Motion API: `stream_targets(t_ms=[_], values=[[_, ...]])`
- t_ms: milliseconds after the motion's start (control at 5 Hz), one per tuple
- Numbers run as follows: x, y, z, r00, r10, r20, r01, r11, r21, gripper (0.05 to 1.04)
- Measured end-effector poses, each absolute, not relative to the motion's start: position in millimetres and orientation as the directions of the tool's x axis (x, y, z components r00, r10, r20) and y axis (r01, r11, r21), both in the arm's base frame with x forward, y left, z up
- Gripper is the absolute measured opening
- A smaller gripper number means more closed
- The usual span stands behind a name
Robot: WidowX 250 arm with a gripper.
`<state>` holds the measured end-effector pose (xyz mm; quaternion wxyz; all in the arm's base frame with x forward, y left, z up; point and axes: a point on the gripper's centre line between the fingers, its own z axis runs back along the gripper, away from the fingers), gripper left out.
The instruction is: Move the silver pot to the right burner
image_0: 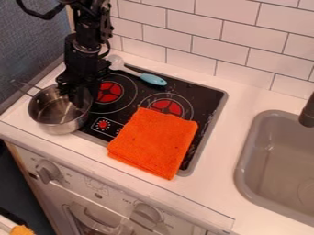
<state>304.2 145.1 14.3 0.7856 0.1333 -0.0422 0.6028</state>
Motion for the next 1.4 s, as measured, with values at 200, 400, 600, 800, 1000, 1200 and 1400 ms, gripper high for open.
stream_targets(t_ms=[200,400,600,800,1000,1200,1400], values=[[304.3,146.9,14.7,0.268,0.934,0.236,-0.959,0.235,0.158,0.154],[302.1,154.8,16.0,0.24,0.94,0.241,-0.966,0.206,0.155,0.08],[306.0,159.8,19.5,0.229,0.94,0.253,-0.97,0.199,0.14,0.079],[308.9,156.5,25.3,0.233,0.939,0.254,-0.971,0.208,0.121,0.079],[325.9,133.0,48.4,0.276,0.918,0.284,-0.961,0.274,0.048,0.079],[338.0,99.7,54.3,0.324,0.908,0.266,-0.944,0.33,0.022,0.079],[358.6,75.7,69.2,0.347,0.894,0.282,-0.928,0.37,-0.031,0.079]])
